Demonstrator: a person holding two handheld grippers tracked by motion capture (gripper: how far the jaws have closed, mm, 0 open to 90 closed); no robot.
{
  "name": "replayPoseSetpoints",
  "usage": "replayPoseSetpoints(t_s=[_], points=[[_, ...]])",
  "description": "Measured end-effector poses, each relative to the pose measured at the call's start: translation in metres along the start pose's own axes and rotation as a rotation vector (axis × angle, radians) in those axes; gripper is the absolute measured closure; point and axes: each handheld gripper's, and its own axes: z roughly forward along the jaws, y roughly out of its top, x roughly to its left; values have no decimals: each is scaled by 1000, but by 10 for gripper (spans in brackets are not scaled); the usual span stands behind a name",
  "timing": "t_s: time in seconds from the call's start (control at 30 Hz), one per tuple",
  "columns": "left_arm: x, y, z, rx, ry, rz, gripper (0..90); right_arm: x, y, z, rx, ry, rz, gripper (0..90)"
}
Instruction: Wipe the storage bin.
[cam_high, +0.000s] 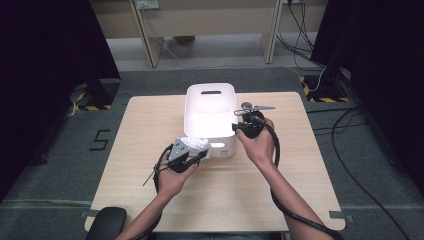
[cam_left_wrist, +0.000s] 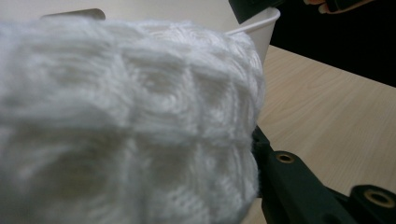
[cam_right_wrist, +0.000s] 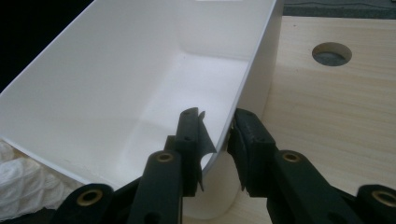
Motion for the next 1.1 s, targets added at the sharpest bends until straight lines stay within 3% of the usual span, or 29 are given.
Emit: replayPoseSetpoints(t_s=[0.17,0.47,1.1], points=[[-2,-5,4,23,9,18,751,0,0,0,-1,1,1,730],[0,-19,13,55,9,3,750,0,0,0,0,2,1,730],[-2,-34,27,105,12,11,750,0,0,0,-1,2,2,730]])
